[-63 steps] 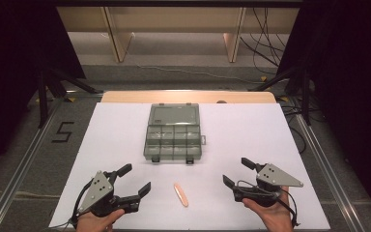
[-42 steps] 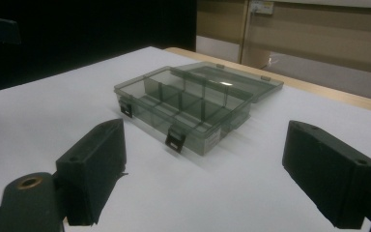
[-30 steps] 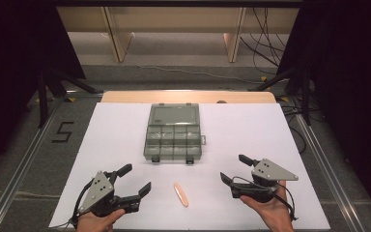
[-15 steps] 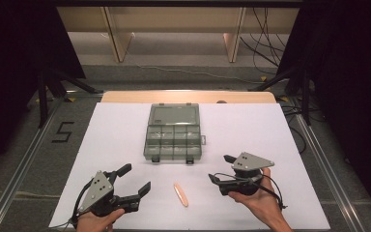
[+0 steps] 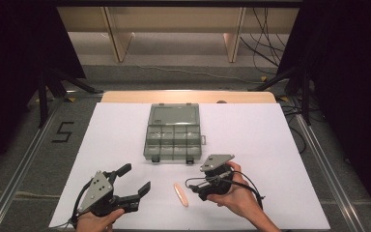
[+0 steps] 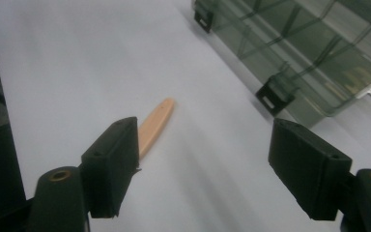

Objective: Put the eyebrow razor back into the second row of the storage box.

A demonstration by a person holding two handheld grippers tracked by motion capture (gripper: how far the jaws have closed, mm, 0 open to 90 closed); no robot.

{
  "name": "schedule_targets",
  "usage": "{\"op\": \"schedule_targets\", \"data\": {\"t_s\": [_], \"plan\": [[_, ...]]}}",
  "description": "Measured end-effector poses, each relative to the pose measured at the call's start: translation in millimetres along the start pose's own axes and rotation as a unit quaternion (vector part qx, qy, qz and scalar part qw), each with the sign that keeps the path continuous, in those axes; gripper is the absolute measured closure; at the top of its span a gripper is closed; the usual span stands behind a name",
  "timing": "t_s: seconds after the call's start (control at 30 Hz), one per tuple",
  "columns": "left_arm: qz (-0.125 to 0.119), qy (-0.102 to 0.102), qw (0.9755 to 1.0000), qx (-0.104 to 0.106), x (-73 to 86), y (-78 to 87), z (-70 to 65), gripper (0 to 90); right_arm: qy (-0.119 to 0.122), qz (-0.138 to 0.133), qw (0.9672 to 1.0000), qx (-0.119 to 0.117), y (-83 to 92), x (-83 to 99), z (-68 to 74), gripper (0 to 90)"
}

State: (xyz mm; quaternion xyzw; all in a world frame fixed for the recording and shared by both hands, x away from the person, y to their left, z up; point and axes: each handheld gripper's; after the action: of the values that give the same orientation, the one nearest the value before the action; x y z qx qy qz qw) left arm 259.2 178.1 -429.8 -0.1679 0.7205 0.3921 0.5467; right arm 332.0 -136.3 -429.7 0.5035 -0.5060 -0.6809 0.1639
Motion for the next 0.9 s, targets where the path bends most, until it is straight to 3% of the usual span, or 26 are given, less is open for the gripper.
{"op": "schedule_targets", "data": {"t_s": [0.03, 0.33, 0.5, 0.9], "plan": [[0.000, 0.000, 1.0000, 0.000, 0.0, 0.0, 0.1, 16.1, 0.010, 0.003, 0.9999, -0.003, -2.9, -2.4, 0.5, 28.9], [-0.005, -0.001, 1.0000, 0.003, -0.2, 0.5, -0.6, 16.1, 0.009, 0.052, 0.9982, -0.028, -21.2, -17.0, 11.1, 32.1], [-0.006, -0.002, 1.0000, 0.002, -0.2, 0.3, -0.5, 16.1, 0.023, 0.076, 0.9959, -0.044, -29.9, -22.3, 13.6, 33.0], [-0.007, -0.003, 1.0000, 0.002, -0.7, 1.2, 0.3, 16.0, 0.042, 0.115, 0.9909, -0.056, -49.4, -31.0, 19.8, 35.3]]}}
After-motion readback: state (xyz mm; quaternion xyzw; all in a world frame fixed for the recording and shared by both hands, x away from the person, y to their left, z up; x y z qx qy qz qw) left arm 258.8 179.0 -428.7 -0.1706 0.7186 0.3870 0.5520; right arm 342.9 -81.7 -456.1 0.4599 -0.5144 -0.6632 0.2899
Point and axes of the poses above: each handheld gripper's, and its own axes: y roughly backward along the jaws, x roughly out of its underside, z roughly to its left, and after that the axes turned 13 degrees about z, right-handed
